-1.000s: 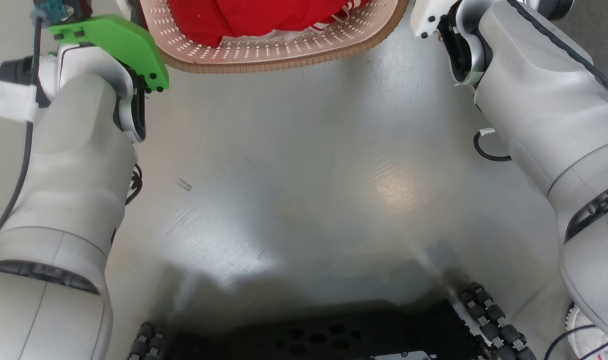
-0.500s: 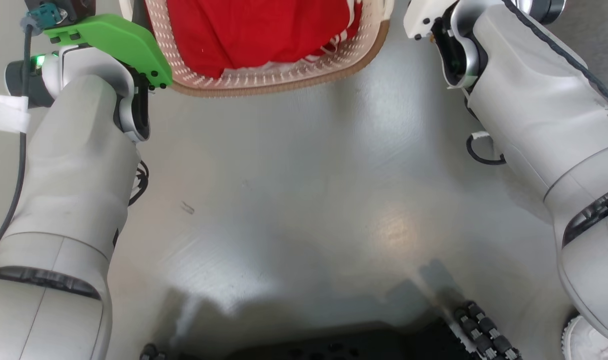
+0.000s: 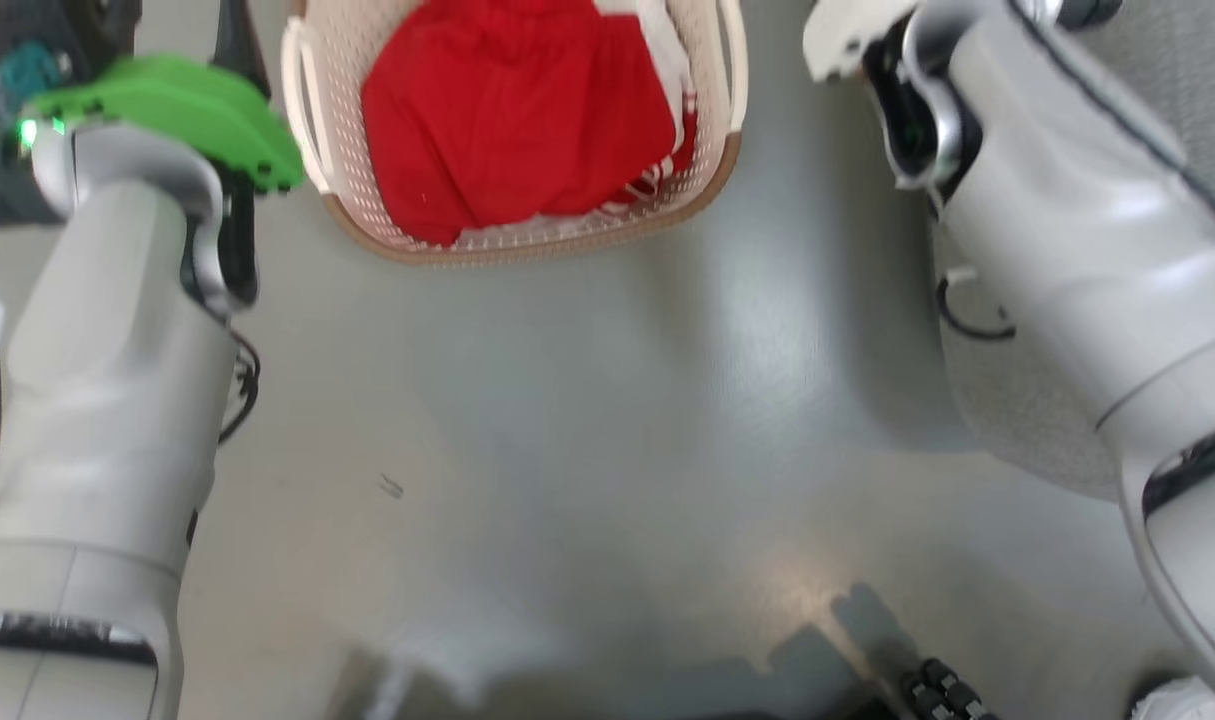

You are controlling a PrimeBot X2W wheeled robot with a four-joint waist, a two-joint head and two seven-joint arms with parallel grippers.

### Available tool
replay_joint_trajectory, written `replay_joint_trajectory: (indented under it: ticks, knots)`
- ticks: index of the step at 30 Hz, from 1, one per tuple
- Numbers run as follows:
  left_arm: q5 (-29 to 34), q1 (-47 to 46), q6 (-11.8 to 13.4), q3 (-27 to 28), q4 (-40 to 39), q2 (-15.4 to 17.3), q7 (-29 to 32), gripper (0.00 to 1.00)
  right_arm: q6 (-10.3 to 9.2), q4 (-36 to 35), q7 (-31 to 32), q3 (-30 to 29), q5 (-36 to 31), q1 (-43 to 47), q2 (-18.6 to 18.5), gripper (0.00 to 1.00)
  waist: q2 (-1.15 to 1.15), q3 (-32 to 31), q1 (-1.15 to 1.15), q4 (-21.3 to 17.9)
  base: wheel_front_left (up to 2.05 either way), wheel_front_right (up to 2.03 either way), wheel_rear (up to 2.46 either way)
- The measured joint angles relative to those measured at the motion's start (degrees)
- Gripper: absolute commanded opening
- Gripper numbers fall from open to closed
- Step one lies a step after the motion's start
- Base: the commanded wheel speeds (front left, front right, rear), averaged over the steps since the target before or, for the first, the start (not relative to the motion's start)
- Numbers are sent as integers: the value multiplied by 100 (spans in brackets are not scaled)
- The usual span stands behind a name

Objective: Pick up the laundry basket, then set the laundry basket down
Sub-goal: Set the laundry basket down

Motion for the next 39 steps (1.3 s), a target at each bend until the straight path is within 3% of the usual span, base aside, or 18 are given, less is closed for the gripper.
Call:
replay_joint_trajectory:
  ticks: [12,39]
  knots:
    - [471,1274,43,470,-1058,71,0,100,0,-884,-1,-726,-820,1339,-40,100,0,-880,0,-9,0,0,0]
    - [1157,4023,91,1002,-2369,-38,0,100,-1,-2685,-1,-1964,-2184,4361,75,100,0,-2821,-1,-15,0,0,0]
